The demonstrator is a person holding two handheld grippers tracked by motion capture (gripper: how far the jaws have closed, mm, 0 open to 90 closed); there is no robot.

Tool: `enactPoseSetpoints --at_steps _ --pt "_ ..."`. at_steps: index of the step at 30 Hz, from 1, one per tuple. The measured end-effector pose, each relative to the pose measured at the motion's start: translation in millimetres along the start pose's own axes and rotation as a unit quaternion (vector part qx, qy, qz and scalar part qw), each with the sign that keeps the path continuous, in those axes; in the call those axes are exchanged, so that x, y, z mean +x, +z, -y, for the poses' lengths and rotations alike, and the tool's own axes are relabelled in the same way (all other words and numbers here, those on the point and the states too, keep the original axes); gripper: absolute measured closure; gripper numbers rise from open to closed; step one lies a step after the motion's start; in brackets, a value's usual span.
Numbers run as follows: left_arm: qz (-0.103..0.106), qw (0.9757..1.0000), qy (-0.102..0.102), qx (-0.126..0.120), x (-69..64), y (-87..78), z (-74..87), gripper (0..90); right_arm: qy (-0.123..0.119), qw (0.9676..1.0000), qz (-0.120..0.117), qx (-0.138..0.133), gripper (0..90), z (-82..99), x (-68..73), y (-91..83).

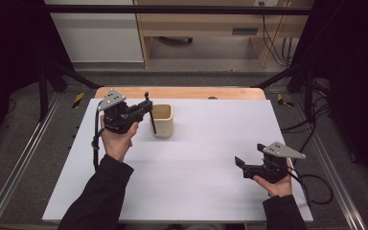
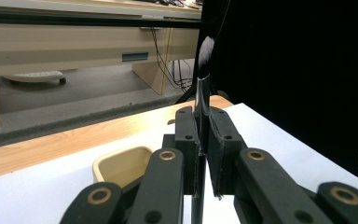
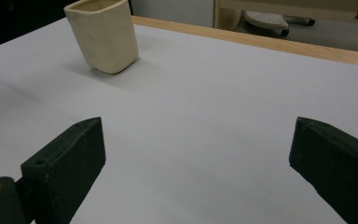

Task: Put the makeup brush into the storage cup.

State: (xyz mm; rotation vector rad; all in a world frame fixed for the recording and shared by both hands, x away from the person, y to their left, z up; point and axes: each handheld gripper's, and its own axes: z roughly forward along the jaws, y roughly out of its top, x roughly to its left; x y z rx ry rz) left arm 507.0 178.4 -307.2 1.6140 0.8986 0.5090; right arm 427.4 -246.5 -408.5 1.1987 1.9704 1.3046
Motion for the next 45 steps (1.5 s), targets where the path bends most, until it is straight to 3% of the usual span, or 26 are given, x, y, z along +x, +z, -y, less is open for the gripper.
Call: enactPoseSetpoints --at_steps 34,45 --pt "-0.027 0.9993 0.025 0.007 15.6 28.4 -25.6 83.4 0.004 1.0 -0.001 -0.001 4.4 -0.3 -1.3 -0.8" --pt "-0.035 0.999 0.021 0.015 27.5 42.3 -25.6 83.4 0.005 1.0 -0.001 -0.003 4.4 -0.4 -1.6 -1.4"
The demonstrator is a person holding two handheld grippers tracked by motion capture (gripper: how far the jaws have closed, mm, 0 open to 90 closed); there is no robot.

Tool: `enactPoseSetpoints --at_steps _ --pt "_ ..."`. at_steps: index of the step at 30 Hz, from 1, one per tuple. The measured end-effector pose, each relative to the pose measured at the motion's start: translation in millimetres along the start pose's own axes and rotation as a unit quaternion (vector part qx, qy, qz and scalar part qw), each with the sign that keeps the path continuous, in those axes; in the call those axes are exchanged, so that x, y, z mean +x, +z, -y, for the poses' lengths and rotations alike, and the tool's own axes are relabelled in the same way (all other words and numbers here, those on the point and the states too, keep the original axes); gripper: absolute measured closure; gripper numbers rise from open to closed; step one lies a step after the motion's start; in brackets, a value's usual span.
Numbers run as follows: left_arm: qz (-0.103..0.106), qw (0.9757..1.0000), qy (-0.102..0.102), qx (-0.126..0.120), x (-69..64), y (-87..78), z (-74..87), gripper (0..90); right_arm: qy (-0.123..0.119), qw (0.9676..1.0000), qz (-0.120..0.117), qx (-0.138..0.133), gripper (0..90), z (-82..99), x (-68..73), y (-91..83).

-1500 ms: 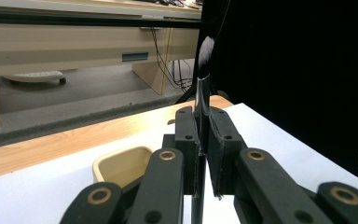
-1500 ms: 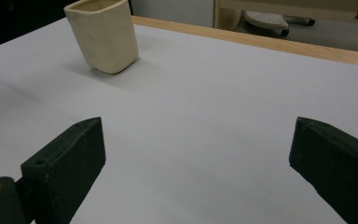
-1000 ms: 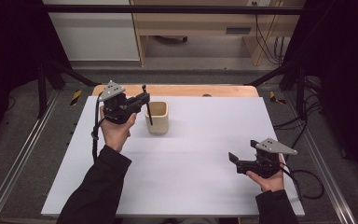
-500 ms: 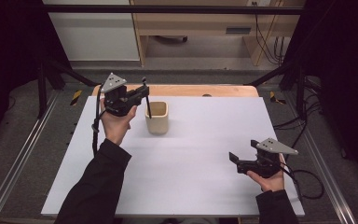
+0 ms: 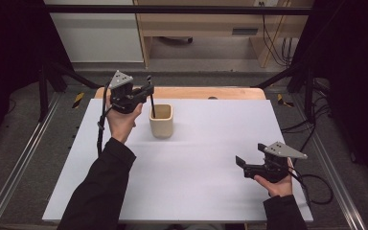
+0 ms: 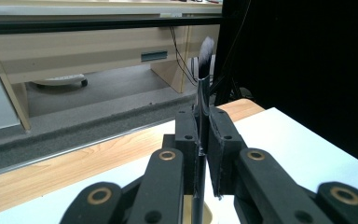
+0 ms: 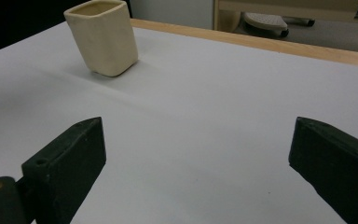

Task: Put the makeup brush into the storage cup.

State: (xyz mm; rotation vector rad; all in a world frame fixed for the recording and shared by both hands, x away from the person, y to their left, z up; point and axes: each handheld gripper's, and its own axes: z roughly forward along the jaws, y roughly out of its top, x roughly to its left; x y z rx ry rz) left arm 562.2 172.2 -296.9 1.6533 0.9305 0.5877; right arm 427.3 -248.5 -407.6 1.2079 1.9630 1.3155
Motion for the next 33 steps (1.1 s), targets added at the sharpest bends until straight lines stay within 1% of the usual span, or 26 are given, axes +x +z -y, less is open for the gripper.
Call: enactPoseSetpoints --at_steps 8,12,14,18,22,26,30,33 --pt "-0.005 1.0 -0.004 0.003 8.1 12.6 4.1 83.4 -0.001 1.0 0.0 0.0 4.4 0.1 -0.1 0.1" --pt "-0.011 0.9999 -0.001 0.009 9.2 19.2 3.9 83.4 0.0 1.0 0.0 0.0 4.4 0.1 -0.2 0.2" --pt "-0.011 0.9999 -0.003 0.007 10.1 22.0 3.4 83.4 -0.001 1.0 -0.001 0.0 4.4 0.2 -0.2 0.6" --pt "-0.014 0.9999 0.0 0.008 11.3 27.6 3.5 83.3 -0.001 1.0 -0.002 0.0 4.4 0.2 -0.2 0.8" --pt "-0.016 0.9998 0.001 0.007 13.0 32.6 6.1 83.3 0.001 1.0 -0.002 0.0 4.5 0.1 0.0 0.5" --pt "-0.017 0.9998 0.001 0.011 13.8 38.0 9.2 83.3 -0.002 1.0 -0.004 0.001 4.4 0.5 0.2 1.4" --pt "-0.02 0.9996 0.009 0.016 12.0 42.4 11.9 83.3 -0.002 1.0 -0.005 0.002 4.4 0.6 0.4 1.6" --pt "-0.02 0.9995 0.011 0.022 11.9 45.2 14.6 83.3 -0.002 1.0 -0.005 0.001 4.4 0.4 0.4 1.3"
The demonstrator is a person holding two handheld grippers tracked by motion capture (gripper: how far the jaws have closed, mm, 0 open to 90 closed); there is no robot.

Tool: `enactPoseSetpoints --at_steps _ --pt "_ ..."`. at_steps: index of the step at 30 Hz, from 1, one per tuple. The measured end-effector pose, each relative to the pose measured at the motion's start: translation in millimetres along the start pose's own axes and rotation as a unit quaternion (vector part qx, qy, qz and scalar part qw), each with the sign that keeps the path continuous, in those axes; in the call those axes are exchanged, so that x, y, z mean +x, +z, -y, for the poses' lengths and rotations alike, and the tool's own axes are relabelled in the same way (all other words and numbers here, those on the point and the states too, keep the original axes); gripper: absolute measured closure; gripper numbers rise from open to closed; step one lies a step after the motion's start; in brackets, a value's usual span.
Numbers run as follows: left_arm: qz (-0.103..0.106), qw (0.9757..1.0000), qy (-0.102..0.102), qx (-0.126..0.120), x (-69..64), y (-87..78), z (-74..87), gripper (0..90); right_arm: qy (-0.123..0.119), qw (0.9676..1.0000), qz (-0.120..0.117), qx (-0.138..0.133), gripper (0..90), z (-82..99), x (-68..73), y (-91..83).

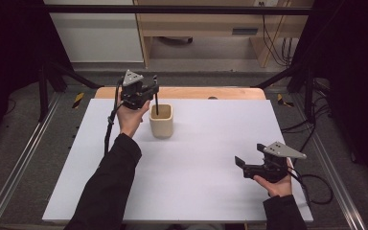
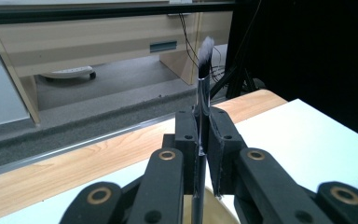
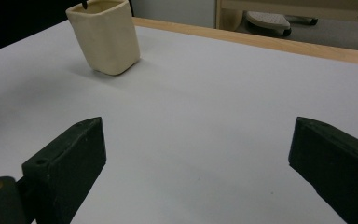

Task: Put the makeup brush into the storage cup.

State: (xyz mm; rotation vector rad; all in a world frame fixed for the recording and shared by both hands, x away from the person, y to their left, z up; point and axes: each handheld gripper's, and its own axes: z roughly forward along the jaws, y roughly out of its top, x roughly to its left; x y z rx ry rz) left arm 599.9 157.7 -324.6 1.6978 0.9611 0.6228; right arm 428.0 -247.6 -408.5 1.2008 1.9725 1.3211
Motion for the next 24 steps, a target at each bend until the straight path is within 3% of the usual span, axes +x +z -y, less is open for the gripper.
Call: enactPoseSetpoints --at_steps 24 --pt "-0.004 0.9998 -0.002 0.018 4.0 2.9 29.5 83.4 0.001 1.0 0.0 0.001 4.4 0.2 0.6 0.2"
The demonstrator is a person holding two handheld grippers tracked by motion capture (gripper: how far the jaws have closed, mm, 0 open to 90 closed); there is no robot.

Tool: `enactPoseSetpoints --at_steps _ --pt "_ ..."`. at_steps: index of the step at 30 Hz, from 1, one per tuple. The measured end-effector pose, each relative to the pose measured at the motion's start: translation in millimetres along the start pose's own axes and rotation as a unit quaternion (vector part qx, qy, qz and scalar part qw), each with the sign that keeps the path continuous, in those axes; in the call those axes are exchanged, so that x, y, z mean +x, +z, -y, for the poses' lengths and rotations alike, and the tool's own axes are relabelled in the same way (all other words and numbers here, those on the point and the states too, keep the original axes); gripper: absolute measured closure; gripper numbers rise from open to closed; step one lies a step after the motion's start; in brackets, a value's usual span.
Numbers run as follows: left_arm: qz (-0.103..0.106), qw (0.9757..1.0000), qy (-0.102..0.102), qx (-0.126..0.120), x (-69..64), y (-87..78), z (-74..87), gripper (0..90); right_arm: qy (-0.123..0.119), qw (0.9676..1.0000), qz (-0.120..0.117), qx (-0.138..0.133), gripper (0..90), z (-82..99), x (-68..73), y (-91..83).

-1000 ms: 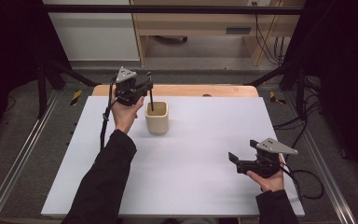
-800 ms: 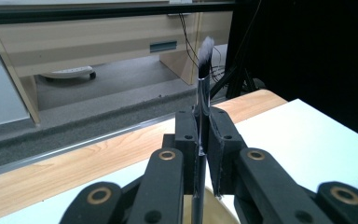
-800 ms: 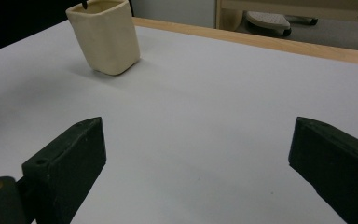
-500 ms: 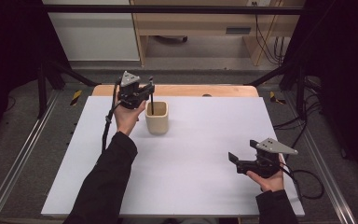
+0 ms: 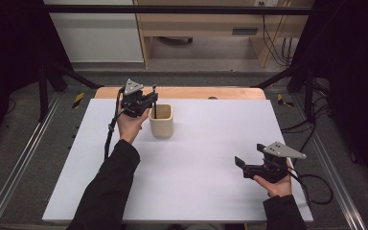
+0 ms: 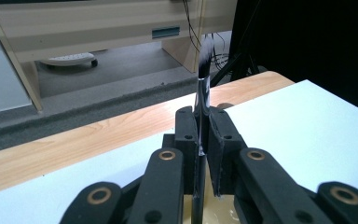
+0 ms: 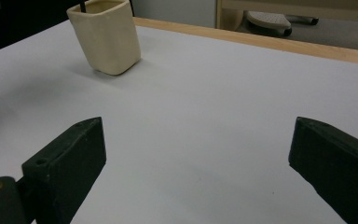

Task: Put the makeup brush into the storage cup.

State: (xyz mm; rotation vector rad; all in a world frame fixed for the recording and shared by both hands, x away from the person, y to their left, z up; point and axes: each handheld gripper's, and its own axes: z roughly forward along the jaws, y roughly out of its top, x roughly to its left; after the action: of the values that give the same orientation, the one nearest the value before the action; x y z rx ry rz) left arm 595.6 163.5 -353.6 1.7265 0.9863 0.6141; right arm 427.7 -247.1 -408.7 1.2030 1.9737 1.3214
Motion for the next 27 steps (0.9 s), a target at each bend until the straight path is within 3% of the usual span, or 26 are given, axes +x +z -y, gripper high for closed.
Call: enactPoseSetpoints --at_steps 18,27 --pt "0.01 0.9999 -0.003 0.01 -1.5 5.3 23.7 83.2 0.0 1.0 0.0 0.001 4.5 0.3 0.9 0.6" --pt "0.015 0.9998 -0.001 0.014 -3.5 2.4 27.7 82.7 0.0 1.0 0.0 0.001 4.5 0.2 1.9 0.8"
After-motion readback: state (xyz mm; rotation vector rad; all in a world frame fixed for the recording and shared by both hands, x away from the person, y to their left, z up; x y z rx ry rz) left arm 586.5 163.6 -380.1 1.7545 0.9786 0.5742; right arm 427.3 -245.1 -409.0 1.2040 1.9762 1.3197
